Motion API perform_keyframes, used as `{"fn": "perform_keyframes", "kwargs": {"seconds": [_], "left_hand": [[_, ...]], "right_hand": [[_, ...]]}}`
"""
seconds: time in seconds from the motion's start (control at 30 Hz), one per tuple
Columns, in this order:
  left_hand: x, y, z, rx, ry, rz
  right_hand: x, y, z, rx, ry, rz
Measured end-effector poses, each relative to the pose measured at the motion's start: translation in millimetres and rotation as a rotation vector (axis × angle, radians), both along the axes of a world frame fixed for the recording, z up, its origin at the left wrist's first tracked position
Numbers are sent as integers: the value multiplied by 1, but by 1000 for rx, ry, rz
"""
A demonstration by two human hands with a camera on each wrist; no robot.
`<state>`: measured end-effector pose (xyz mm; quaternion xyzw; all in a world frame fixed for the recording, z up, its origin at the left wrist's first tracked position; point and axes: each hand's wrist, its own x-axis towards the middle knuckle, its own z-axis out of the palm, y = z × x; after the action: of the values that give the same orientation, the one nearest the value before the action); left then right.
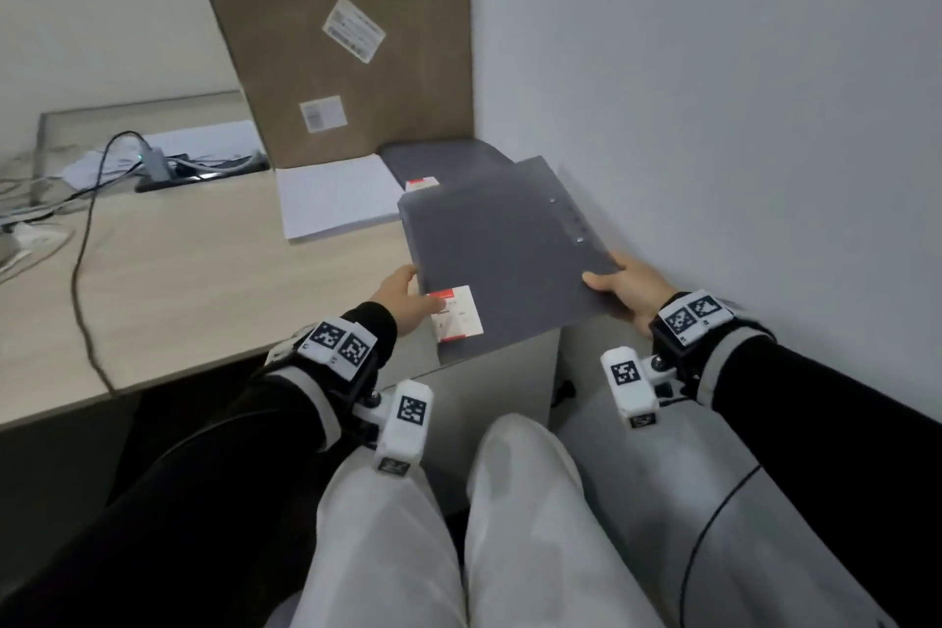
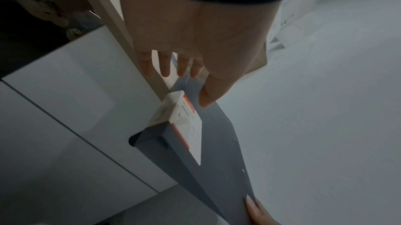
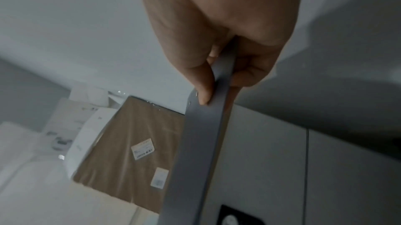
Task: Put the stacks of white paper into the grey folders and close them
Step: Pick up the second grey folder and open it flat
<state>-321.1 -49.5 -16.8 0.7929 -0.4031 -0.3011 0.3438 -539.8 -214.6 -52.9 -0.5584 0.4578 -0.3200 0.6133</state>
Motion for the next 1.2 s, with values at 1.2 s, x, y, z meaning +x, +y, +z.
{"fn": "perform_keyframes", "kwargs": {"seconds": [1.2], "left_hand": [[101,141,30,-106,651,250]], "right_hand": [[196,105,87,-552,650,784]]}}
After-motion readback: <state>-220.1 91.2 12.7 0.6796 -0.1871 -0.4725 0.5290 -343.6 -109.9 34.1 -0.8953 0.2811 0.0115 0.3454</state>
